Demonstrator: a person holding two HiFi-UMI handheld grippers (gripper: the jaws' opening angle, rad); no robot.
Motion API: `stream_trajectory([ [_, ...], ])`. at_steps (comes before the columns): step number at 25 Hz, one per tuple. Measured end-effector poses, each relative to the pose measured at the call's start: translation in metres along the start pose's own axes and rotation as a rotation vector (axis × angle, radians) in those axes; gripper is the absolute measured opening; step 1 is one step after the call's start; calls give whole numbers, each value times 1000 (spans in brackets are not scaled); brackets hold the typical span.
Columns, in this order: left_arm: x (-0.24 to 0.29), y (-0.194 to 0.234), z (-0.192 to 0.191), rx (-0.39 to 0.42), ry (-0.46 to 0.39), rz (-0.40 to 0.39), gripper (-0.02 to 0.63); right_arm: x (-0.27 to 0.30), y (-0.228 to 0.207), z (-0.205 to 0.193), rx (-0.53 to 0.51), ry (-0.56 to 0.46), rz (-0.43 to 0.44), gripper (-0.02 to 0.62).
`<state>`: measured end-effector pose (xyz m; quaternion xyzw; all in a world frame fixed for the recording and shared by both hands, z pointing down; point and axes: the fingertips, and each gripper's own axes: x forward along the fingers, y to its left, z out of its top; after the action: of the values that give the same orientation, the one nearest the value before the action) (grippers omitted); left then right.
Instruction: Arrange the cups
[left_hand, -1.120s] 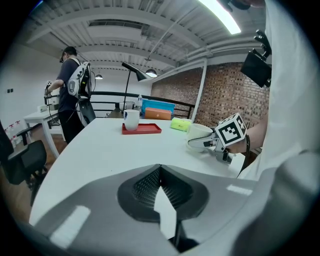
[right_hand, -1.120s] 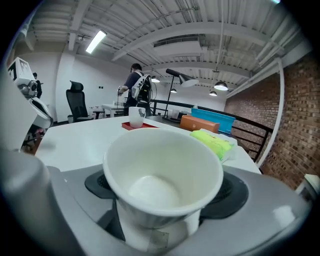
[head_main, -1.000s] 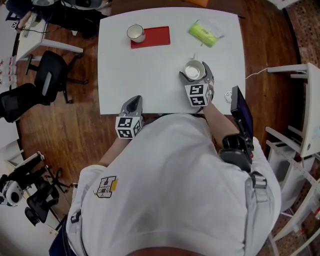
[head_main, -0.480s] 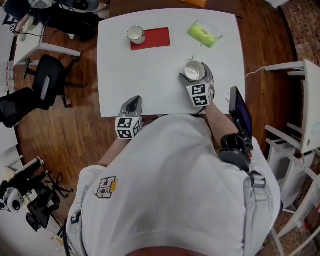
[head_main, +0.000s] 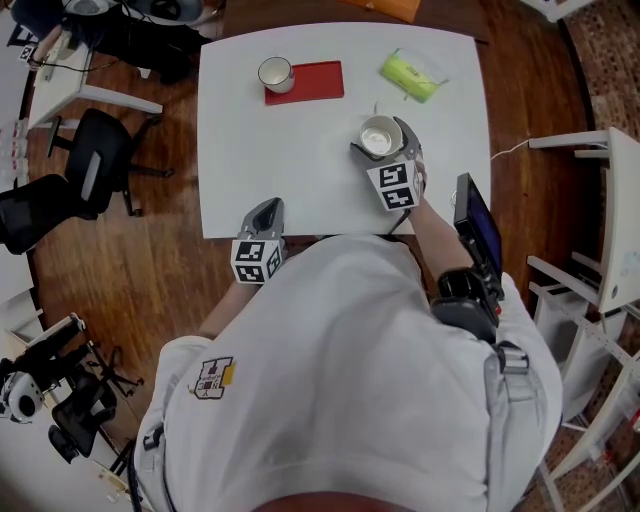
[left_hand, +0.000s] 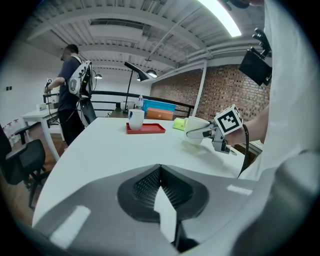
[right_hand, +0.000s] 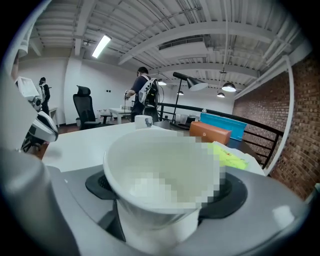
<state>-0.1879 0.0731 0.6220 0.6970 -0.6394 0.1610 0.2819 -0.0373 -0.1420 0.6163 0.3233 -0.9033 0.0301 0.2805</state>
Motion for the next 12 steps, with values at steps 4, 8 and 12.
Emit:
stream_trajectory([
  [4, -2, 4, -2, -12, -1, 9, 2, 15, -6, 29, -31, -36, 21, 480],
  [8, -7, 11, -4, -34, 0, 28, 2, 33, -9, 57, -47, -63, 37, 480],
  [12, -10, 22, -5, -60, -1, 51, 2, 55, -10, 86, -73, -92, 51, 480],
])
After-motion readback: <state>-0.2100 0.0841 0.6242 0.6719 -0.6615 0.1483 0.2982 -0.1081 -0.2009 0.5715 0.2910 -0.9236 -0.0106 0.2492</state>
